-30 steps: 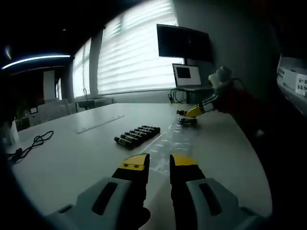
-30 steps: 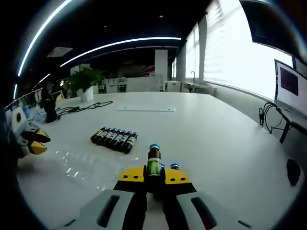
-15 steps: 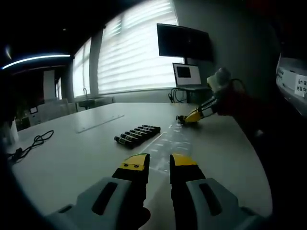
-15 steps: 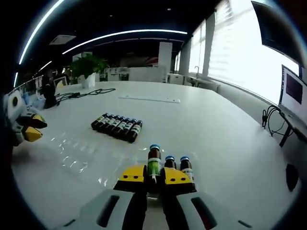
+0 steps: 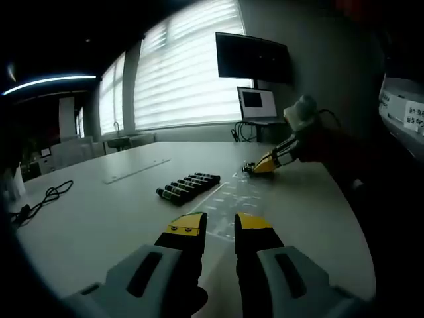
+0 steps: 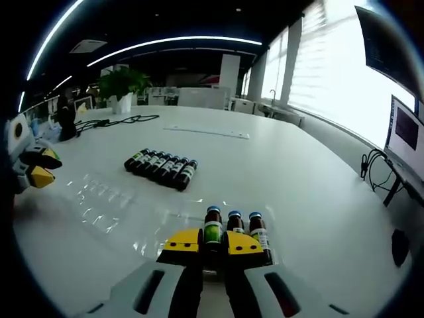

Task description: Grip medicine bottles put into box

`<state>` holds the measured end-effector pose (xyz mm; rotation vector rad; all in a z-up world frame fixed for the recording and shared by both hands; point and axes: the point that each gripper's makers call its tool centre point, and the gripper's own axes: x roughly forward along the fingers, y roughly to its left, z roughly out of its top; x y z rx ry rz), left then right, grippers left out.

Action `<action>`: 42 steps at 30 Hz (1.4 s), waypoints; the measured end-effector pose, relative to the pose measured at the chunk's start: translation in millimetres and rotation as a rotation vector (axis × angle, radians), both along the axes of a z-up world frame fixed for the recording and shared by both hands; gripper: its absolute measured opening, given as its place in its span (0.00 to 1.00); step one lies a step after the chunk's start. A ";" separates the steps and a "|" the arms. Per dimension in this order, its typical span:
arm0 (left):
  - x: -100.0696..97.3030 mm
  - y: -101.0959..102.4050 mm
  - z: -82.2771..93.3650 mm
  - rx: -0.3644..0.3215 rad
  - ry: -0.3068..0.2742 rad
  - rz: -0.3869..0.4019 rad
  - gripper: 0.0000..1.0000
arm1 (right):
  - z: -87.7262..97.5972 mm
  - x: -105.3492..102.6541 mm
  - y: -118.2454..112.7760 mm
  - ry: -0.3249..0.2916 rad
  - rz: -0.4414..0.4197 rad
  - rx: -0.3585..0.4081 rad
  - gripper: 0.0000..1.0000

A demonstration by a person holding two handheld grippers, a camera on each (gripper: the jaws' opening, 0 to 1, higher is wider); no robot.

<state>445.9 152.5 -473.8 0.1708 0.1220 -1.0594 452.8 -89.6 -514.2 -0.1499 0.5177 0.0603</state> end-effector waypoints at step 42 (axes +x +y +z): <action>-0.3 -0.9 -0.4 0.006 -0.003 -0.001 0.11 | 7.0 -3.1 -0.5 -0.016 0.040 0.076 0.03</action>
